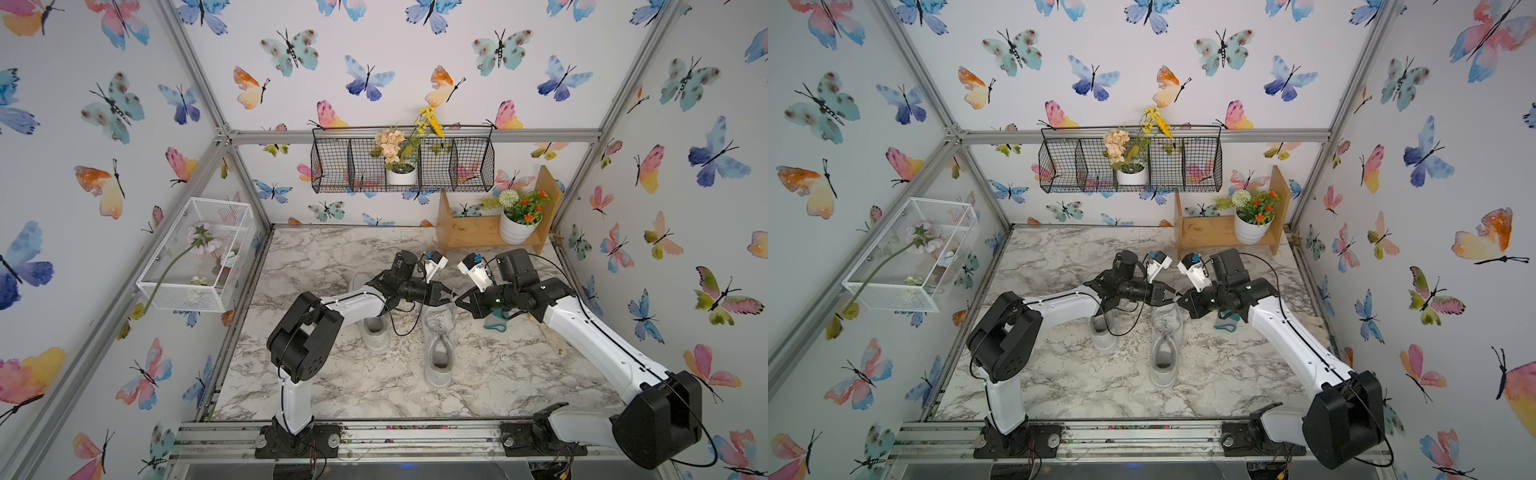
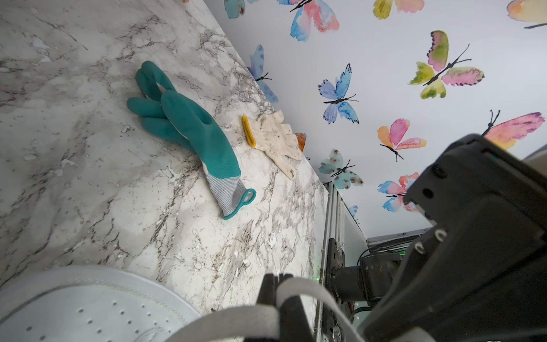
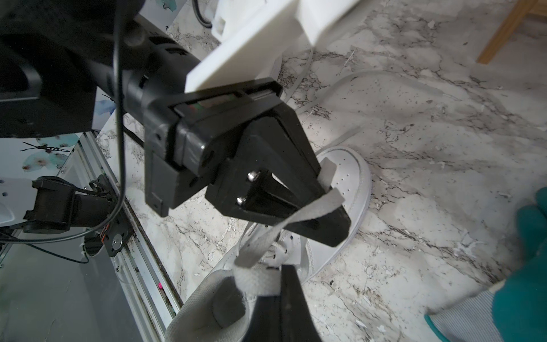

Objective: Tie the shoes
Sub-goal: Cross the shoelace with the shoelace.

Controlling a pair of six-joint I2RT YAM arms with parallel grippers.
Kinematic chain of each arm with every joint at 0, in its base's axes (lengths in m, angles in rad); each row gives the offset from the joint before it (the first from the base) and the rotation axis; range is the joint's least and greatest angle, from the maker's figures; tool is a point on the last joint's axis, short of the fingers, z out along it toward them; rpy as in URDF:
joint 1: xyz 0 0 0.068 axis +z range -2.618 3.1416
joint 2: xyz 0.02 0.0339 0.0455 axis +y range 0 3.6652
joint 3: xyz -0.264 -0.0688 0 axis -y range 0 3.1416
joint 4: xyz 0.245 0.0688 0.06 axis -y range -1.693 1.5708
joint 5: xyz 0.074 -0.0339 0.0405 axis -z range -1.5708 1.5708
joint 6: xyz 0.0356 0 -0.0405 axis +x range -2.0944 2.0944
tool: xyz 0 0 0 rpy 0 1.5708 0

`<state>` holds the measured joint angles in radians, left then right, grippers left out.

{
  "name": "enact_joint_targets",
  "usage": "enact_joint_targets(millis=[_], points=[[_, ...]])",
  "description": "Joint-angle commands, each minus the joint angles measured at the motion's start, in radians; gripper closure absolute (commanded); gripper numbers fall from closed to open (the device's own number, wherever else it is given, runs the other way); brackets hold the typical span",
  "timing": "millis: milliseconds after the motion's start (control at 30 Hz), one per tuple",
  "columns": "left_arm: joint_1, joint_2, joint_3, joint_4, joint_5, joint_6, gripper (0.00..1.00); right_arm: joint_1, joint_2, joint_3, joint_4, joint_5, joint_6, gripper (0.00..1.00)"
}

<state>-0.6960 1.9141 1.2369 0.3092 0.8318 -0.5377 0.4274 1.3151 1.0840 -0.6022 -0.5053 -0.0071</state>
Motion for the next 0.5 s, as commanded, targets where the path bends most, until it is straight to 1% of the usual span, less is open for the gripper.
enact_joint_targets(millis=[0,267,333,467], points=[[-0.003,0.002,0.028,-0.02,-0.014,0.025,1.0,0.012,0.014,-0.016,0.03,0.003,0.011,0.98],[-0.003,-0.004,0.024,-0.017,-0.016,0.021,1.0,0.06,0.053,-0.041,0.029,0.139,0.005,0.97],[-0.003,-0.004,0.023,-0.019,-0.018,0.021,1.0,0.083,0.072,-0.041,0.018,0.183,0.003,0.96],[-0.002,-0.011,0.009,-0.019,-0.044,0.019,1.0,0.124,0.109,-0.043,-0.005,0.274,0.004,0.89]])
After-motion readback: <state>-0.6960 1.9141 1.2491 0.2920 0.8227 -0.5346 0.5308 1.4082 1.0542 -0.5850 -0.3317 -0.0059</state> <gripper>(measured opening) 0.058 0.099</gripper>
